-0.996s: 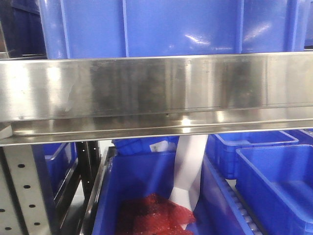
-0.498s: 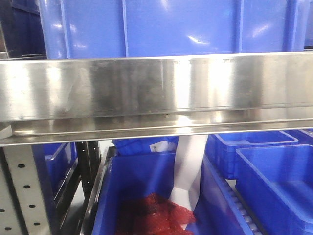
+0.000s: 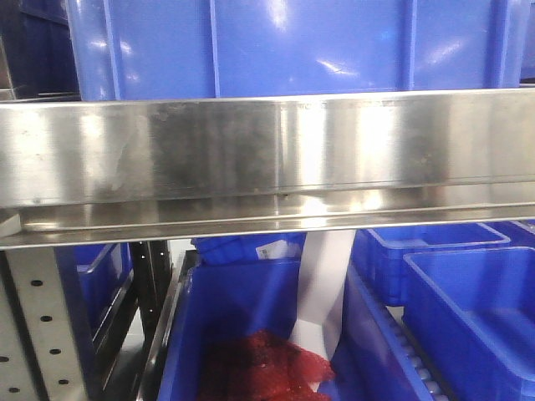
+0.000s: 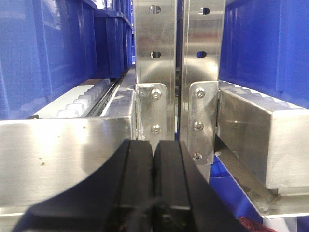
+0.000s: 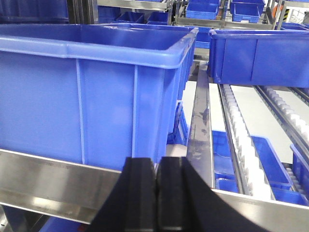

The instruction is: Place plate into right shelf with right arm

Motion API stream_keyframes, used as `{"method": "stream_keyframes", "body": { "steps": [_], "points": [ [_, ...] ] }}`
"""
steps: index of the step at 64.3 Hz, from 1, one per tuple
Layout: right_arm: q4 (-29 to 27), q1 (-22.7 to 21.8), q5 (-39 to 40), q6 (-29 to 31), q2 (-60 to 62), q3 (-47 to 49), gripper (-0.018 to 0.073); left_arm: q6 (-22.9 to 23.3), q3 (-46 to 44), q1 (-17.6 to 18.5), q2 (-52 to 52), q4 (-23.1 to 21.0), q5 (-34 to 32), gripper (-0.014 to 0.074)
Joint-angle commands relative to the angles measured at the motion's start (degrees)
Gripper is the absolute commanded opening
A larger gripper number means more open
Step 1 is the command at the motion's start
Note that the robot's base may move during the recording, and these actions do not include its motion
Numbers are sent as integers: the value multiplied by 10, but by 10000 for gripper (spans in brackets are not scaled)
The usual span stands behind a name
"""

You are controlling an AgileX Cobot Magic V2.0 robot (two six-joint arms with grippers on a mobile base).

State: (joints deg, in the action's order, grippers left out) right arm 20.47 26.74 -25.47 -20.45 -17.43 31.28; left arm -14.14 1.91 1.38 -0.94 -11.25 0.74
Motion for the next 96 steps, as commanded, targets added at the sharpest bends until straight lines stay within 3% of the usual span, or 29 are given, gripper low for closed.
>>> {"method": "stream_keyframes", "body": {
  "steps": [1,7,12,19,25,37,46,57,61,96],
  "points": [
    [3,-5,57,4,-6,11,50,1,5,3,-6,-1,-51,-47],
    [-15,-9,50,29,-6,7,50,1,5,3,-6,-1,-51,-47],
    [-73,-30,57,100,-5,-2,50,1,5,3,-6,-1,-51,-47],
    [-186,-89,86,220,-2,-26,50,1,5,3,-6,-1,-51,-47],
    [-237,-142,142,270,14,-67,50,1,5,3,-6,-1,-51,-47],
    [-245,-218,235,268,84,-176,50,1,5,3,-6,-1,-51,-47],
    [-248,-240,264,268,135,-256,50,1,5,3,-6,-1,-51,-47],
    [-249,-241,288,253,180,-328,50,1,5,3,-6,-1,-51,-47],
    [-243,-241,261,248,189,-325,50,1,5,3,-6,-1,-51,-47],
    [-238,-241,258,248,188,-325,50,1,5,3,-6,-1,-51,-47]
  ]
}}
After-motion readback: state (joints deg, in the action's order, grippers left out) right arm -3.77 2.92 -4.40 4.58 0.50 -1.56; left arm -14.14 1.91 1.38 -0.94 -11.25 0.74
